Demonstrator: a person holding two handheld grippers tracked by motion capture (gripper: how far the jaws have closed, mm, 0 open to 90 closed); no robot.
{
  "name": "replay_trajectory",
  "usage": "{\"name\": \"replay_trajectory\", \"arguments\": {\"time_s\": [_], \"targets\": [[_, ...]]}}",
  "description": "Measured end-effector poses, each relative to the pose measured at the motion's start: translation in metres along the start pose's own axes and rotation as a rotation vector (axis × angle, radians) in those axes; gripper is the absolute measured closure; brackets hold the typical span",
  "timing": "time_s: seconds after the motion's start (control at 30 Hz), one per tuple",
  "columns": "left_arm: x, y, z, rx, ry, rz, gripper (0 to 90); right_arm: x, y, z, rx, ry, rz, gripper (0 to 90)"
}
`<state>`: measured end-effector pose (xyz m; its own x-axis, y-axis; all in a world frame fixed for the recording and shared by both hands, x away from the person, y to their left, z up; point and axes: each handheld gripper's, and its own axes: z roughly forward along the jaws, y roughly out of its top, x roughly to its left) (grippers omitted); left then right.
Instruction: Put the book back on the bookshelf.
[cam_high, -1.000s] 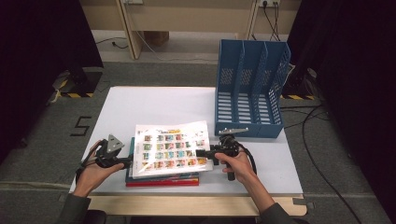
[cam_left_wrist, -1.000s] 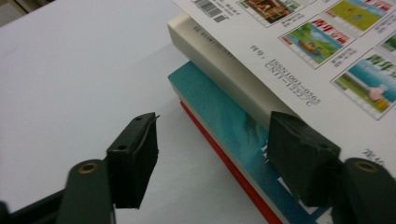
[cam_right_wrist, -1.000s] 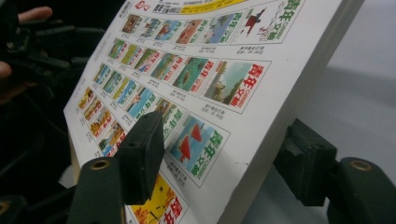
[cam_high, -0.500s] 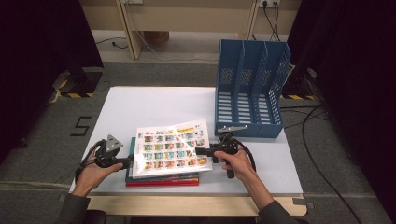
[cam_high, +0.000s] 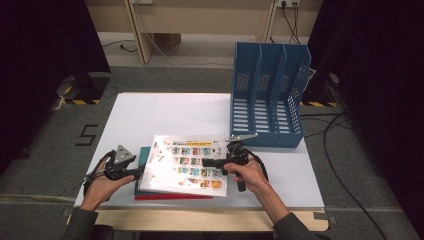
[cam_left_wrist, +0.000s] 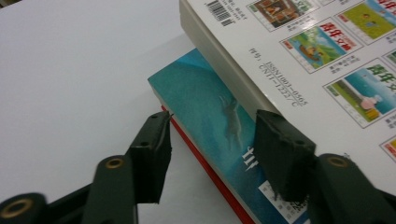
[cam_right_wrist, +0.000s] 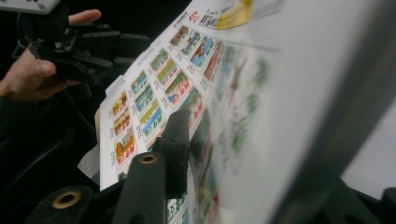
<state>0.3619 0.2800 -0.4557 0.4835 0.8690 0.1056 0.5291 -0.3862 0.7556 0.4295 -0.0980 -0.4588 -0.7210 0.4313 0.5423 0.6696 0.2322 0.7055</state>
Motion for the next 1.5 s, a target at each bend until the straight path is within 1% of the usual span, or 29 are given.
{"name": "replay_trajectory", "arguments": {"time_s": [0.07, 0.13, 0.2, 0.23, 0.27, 0.3, 0.4, 0.47, 0.57, 0.6, 0.63, 0.67, 0.73, 0.77, 0.8, 0.83, 0.87, 0.9, 0.93, 1.0, 1.03, 1.07, 1.1, 1.33, 1.43, 1.5], "targets": [[0.002, -0.001, 0.001, -0.004, 0.005, -0.022, 34.4, 0.001, 0.001, -0.001, 0.001, -0.002, -0.007, 66.1], [0.005, -0.002, 0.002, -0.011, 0.006, -0.033, 30.4, 0.001, 0.002, -0.001, 0.006, -0.003, -0.01, 67.1], [0.009, -0.004, 0.003, -0.019, 0.011, -0.042, 21.4, 0.002, 0.004, -0.002, 0.005, -0.003, -0.01, 68.5], [0.012, -0.006, 0.003, -0.018, 0.0, -0.057, 17.1, 0.003, 0.006, -0.003, 0.012, -0.004, -0.021, 69.1], [0.016, -0.007, 0.003, -0.017, -0.013, -0.075, 14.7, 0.004, 0.009, -0.004, 0.013, -0.004, -0.032, 69.5], [0.019, -0.009, 0.002, -0.02, -0.016, -0.092, 15.1, 0.005, 0.011, -0.005, 0.015, -0.006, -0.039, 69.8], [0.029, -0.013, 0.0, -0.042, 0.008, -0.147, 14.8, 0.01, 0.018, -0.007, 0.016, -0.009, -0.055, 70.5], [0.037, -0.017, 0.0, -0.058, 0.027, -0.203, 14.8, 0.011, 0.023, -0.01, 0.011, -0.009, -0.058, 71.1], [0.047, -0.025, 0.005, -0.035, 0.061, -0.256, 14.8, 0.012, 0.028, -0.014, -0.003, -0.004, -0.056, 71.6], [0.047, -0.025, 0.005, -0.035, 0.061, -0.256, 14.8, 0.012, 0.028, -0.014, -0.003, -0.004, -0.056, 71.6], [0.053, -0.031, 0.012, 0.005, 0.077, -0.28, 14.8, 0.012, 0.03, -0.018, 0.0, -0.012, -0.061, 71.7], [0.054, -0.034, 0.015, 0.019, 0.078, -0.288, 14.8, 0.012, 0.032, -0.019, -0.001, -0.016, -0.064, 71.8], [0.055, -0.039, 0.021, 0.048, 0.081, -0.291, 14.8, 0.013, 0.035, -0.024, -0.007, -0.025, -0.064, 71.9], [0.055, -0.041, 0.024, 0.066, 0.084, -0.285, 14.8, 0.014, 0.037, -0.027, 0.002, -0.027, -0.071, 72.0], [0.055, -0.044, 0.027, 0.083, 0.088, -0.273, 14.8, 0.015, 0.039, -0.03, -0.004, -0.031, -0.069, 72.2], [0.055, -0.044, 0.027, 0.083, 0.088, -0.273, 11.4, 0.016, 0.042, -0.033, -0.01, -0.036, -0.072, 72.2], [0.051, -0.043, 0.029, 0.078, 0.1, -0.258, 9.6, 0.017, 0.044, -0.037, -0.007, -0.044, -0.08, 72.2], [0.051, -0.043, 0.029, 0.078, 0.1, -0.258, 9.4, 0.017, 0.044, -0.037, -0.007, -0.044, -0.08, 72.2], [0.051, -0.044, 0.03, 0.074, 0.102, -0.254, 9.0, 0.021, 0.05, -0.044, -0.003, -0.065, -0.094, 72.2], [0.051, -0.045, 0.03, 0.067, 0.098, -0.254, 8.1, 0.025, 0.057, -0.053, 0.007, -0.09, -0.111, 72.2], [0.051, -0.045, 0.03, 0.067, 0.098, -0.254, 8.0, 0.025, 0.057, -0.053, 0.007, -0.09, -0.111, 72.2], [0.05, -0.044, 0.03, 0.066, 0.104, -0.256, 7.8, 0.029, 0.064, -0.061, 0.011, -0.111, -0.121, 72.4], [0.051, -0.044, 0.03, 0.066, 0.103, -0.256, 7.6, 0.031, 0.068, -0.065, 0.02, -0.124, -0.132, 72.4], [0.051, -0.045, 0.031, 0.061, 0.1, -0.258, 7.3, 0.046, 0.09, -0.089, 0.053, -0.188, -0.183, 72.8], [0.051, -0.045, 0.031, 0.059, 0.1, -0.259, 7.3, 0.05, 0.097, -0.101, 0.044, -0.211, -0.193, 72.9], [0.051, -0.045, 0.031, 0.059, 0.099, -0.259, 7.2, 0.053, 0.099, -0.108, 0.03, -0.209, -0.177, 72.9]]}}
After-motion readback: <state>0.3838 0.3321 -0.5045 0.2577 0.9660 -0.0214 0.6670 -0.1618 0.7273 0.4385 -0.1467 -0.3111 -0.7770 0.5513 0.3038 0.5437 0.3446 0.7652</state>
